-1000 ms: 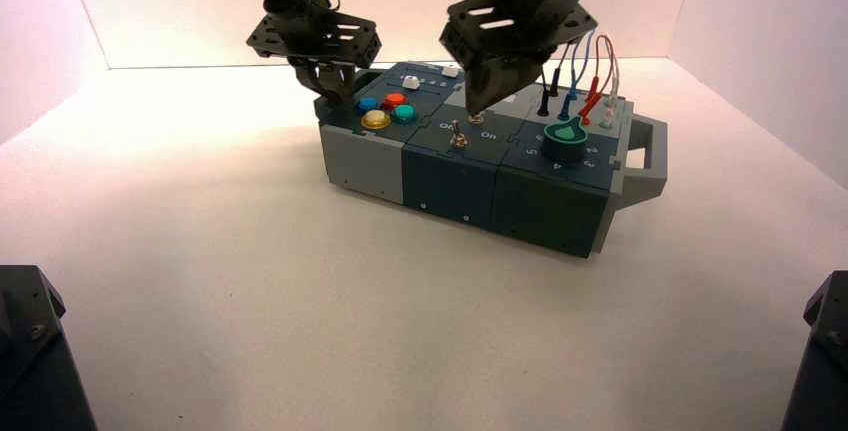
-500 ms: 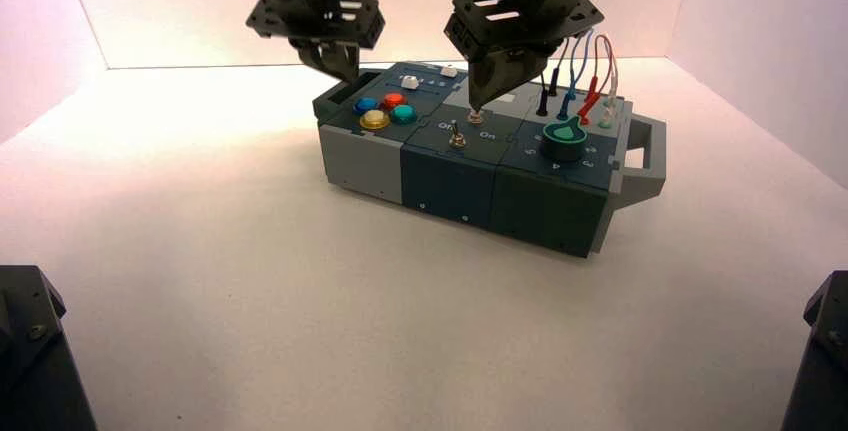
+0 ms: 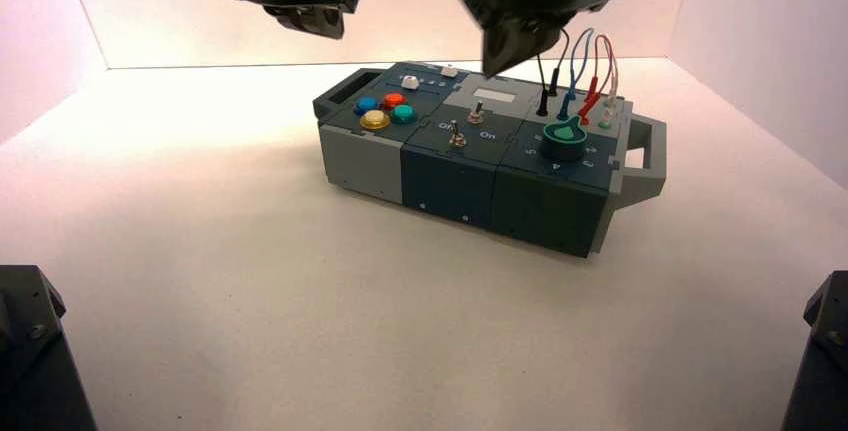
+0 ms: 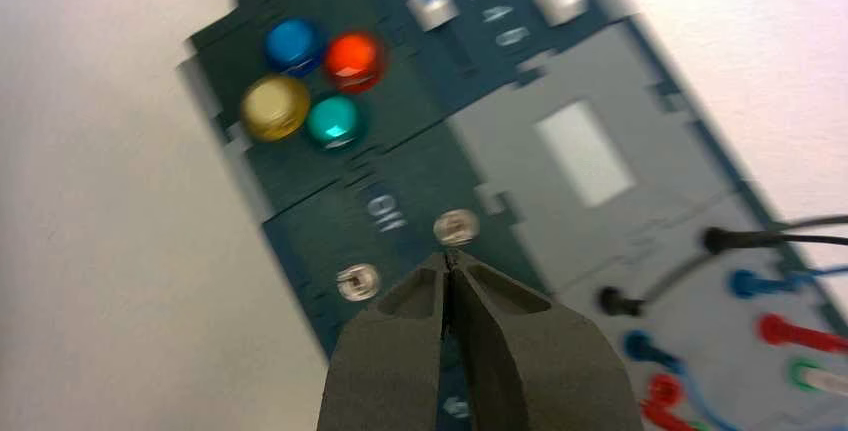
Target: Flip the bottom switch off with the right gripper.
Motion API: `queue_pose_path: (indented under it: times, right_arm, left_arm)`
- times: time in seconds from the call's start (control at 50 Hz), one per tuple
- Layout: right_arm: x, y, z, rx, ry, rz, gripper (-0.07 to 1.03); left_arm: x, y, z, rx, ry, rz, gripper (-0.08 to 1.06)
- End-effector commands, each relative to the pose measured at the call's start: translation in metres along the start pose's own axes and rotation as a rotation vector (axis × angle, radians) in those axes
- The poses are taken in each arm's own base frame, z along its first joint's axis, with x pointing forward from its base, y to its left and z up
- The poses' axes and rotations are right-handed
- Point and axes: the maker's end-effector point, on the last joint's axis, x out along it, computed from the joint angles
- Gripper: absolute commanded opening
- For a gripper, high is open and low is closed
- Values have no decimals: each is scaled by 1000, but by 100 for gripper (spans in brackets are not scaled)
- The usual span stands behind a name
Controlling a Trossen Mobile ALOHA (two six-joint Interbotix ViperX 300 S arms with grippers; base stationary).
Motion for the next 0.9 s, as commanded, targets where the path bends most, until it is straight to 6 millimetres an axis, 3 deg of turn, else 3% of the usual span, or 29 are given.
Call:
queue_pose_path:
  times: [0.02,0.3,0.46,0.64,0.9]
  right_arm:
    - [-17,-12,23,18,-78,-19,-2]
    - [-42,-56,35,71,-173,-106,-2]
    - [-50,-86,28,120,-250,-172,-2]
    - [-53,-99,22,151,-320,-206,-2]
    - [-52,-99,17,153,-325,-209,-2]
  left_arm:
    - [-14,3,18,5,-83,12,-3]
    - [-18,27,9,-35,-74,58,-3]
    - [-19,34,7,-47,-73,73,-3]
    - [-19,35,7,-43,-86,79,-3]
    - [-19,35,8,-41,-92,80,-3]
